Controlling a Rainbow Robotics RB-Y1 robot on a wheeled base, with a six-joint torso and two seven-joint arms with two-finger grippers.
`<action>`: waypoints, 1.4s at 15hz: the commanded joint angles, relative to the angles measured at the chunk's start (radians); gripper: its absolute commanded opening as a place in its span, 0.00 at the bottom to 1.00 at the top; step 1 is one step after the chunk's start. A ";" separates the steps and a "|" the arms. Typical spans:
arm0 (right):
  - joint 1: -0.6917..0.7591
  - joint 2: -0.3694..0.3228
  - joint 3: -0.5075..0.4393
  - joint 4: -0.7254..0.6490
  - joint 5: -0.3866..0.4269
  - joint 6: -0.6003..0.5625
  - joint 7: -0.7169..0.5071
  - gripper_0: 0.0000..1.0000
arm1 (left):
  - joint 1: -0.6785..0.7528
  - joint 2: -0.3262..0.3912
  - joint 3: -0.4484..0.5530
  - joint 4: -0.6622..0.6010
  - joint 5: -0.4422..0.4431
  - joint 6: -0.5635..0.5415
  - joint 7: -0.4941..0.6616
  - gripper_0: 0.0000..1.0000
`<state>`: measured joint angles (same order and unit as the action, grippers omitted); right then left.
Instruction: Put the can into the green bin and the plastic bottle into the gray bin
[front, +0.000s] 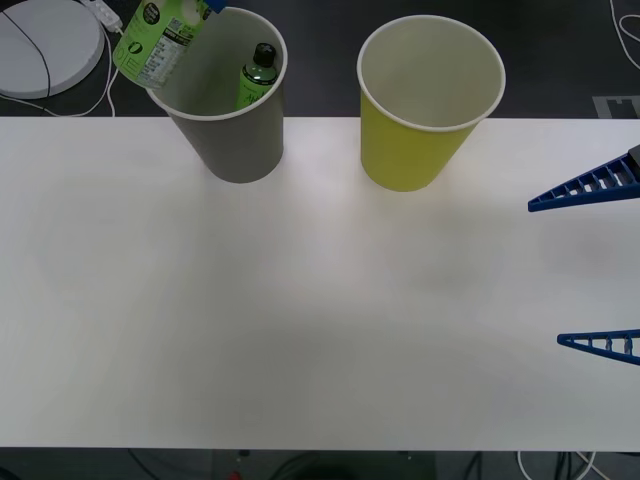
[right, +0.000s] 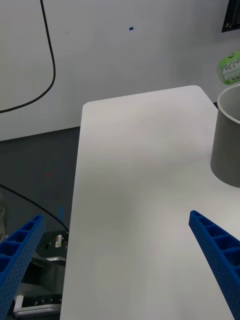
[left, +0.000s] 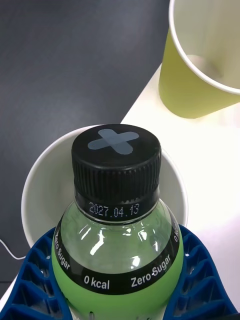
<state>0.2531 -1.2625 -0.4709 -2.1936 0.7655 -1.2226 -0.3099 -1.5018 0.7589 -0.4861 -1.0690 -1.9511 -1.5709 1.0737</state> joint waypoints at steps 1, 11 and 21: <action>0.000 0.000 0.000 0.000 0.000 0.000 0.000 1.00 | 0.000 -0.010 0.001 0.011 -0.009 0.000 0.002 0.00; 0.000 0.000 0.000 0.000 0.000 0.000 0.000 1.00 | 0.000 -0.026 0.000 0.029 -0.028 0.000 0.009 0.00; 0.000 0.000 0.000 0.000 0.000 0.000 0.000 1.00 | 0.000 -0.026 0.001 0.029 -0.032 0.015 0.032 0.06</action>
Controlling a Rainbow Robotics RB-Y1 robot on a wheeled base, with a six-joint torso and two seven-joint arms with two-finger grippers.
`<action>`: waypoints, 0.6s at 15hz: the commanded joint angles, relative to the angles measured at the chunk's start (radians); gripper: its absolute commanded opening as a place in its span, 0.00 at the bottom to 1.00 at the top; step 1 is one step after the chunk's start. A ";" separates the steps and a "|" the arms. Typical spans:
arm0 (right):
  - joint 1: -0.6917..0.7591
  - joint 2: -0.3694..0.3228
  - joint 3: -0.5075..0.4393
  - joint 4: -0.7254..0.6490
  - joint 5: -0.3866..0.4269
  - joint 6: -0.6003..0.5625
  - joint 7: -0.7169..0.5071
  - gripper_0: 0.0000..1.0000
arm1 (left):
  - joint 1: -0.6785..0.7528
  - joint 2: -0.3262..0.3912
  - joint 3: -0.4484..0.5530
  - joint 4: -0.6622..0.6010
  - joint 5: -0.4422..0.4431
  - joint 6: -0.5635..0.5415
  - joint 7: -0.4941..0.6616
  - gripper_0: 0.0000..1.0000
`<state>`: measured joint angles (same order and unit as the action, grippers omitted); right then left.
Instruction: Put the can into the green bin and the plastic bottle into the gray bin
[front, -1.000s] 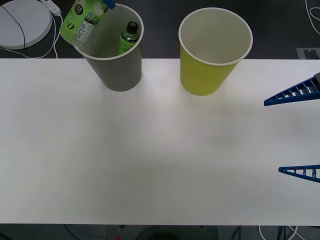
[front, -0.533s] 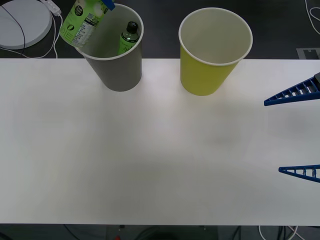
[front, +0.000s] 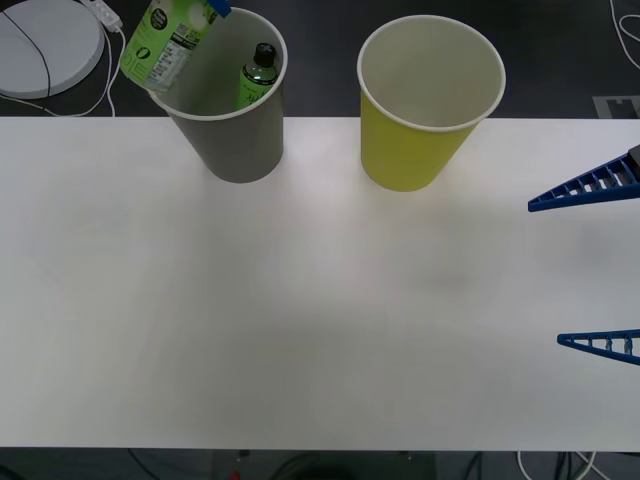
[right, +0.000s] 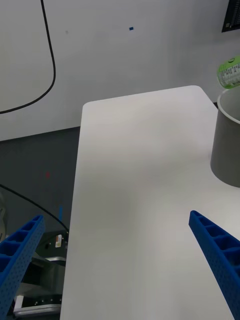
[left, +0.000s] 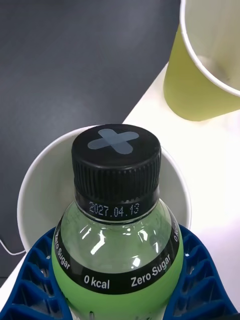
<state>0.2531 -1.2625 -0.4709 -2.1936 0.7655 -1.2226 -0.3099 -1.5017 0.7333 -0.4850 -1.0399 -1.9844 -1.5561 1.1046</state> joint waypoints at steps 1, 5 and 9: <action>0.000 0.000 0.000 0.000 0.000 0.000 0.000 1.00 | 0.000 0.000 0.000 0.000 0.001 0.004 0.001 0.86; 0.000 0.000 0.000 0.000 0.000 0.000 0.000 1.00 | 0.001 0.002 0.000 0.000 0.001 0.007 0.001 1.00; 0.000 0.000 0.000 0.000 0.000 0.000 0.000 1.00 | 0.001 0.008 0.000 0.000 0.001 0.007 0.001 1.00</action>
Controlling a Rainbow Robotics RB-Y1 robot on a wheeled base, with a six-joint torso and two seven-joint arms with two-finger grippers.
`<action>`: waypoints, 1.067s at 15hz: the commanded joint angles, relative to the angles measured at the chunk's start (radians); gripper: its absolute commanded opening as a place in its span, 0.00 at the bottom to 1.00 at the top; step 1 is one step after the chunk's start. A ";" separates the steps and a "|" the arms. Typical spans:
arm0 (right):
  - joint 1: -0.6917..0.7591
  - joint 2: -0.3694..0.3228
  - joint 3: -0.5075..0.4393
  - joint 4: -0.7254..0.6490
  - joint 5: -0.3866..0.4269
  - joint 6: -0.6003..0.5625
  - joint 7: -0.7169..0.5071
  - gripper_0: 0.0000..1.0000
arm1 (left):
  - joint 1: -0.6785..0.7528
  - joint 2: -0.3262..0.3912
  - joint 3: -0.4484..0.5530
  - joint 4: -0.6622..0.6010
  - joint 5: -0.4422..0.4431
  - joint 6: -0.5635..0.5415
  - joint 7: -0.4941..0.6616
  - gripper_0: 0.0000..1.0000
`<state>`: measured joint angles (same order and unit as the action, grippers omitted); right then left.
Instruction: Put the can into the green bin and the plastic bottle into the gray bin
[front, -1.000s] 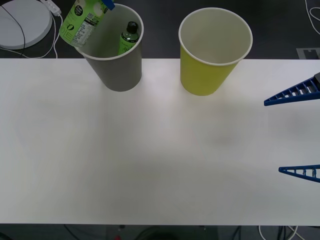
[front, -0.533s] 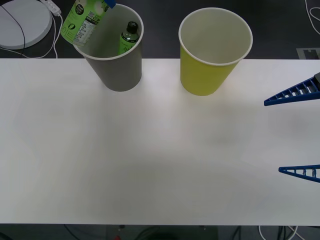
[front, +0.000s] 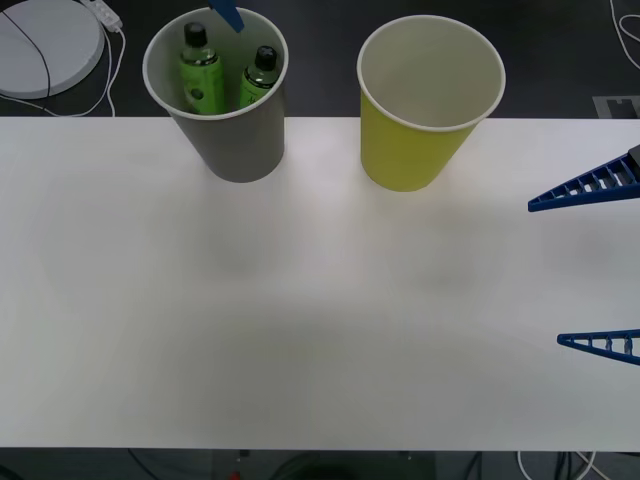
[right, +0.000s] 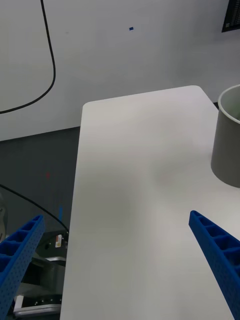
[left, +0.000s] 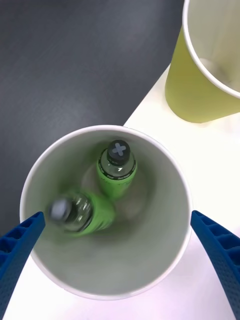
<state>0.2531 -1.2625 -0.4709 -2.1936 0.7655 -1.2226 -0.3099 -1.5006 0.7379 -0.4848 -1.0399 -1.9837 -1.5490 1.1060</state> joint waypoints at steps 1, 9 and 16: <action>0.000 0.000 0.000 0.000 0.000 0.000 0.000 1.00 | 0.000 0.003 -0.001 0.000 0.000 0.000 -0.003 1.00; 0.000 0.000 0.000 0.000 0.000 0.000 0.000 1.00 | 0.011 0.034 -0.001 -0.014 0.029 -0.016 -0.011 1.00; 0.000 0.000 0.000 0.000 0.000 0.000 0.000 1.00 | 0.187 0.156 0.074 -0.273 0.091 -0.016 0.000 1.00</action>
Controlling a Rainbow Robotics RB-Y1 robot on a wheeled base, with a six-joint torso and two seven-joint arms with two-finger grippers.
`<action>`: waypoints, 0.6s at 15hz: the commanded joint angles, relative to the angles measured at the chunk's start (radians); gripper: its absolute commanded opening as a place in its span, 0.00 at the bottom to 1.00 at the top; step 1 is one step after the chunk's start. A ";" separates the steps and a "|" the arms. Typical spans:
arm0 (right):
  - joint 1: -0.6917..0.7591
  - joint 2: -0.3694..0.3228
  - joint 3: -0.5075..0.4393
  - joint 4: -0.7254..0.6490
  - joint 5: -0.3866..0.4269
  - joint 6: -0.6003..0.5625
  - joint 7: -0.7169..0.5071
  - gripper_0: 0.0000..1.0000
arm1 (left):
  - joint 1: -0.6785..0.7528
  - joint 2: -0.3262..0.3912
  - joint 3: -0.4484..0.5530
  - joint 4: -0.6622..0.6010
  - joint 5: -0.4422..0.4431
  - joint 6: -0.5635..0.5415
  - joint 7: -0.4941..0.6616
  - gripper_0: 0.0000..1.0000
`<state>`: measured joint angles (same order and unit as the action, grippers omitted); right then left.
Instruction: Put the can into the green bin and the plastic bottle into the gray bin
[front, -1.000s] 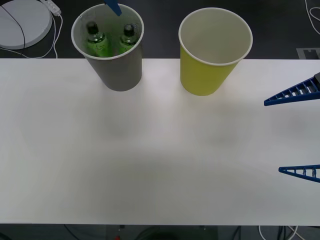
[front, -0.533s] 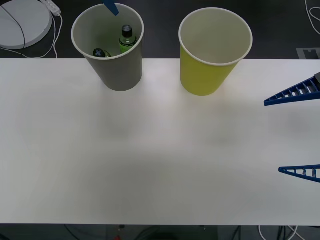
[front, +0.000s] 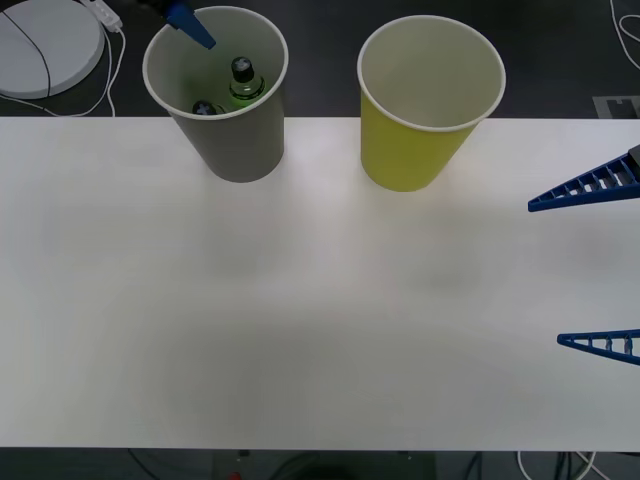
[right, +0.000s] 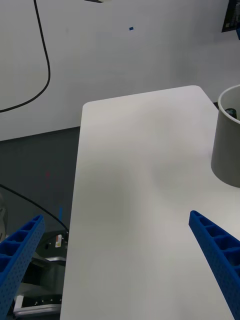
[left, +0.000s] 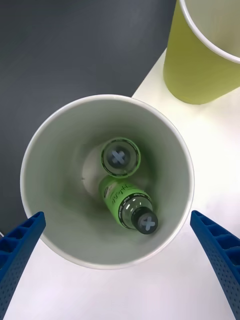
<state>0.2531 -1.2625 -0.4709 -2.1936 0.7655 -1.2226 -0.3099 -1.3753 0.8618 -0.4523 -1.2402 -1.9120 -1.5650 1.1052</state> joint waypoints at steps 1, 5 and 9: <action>0.000 0.000 0.000 0.000 0.000 0.000 0.000 1.00 | 0.094 0.048 0.061 -0.110 0.028 0.000 0.001 1.00; 0.000 0.000 0.000 0.000 0.000 0.000 0.000 1.00 | 0.225 0.117 0.142 -0.265 0.062 0.000 0.004 1.00; 0.000 0.000 0.000 0.000 0.000 0.000 0.000 1.00 | 0.389 0.168 0.262 -0.426 0.093 0.000 0.015 1.00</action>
<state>0.2531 -1.2625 -0.4709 -2.1936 0.7655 -1.2226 -0.3099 -1.0201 1.0216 -0.2158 -1.6338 -1.8247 -1.5647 1.1177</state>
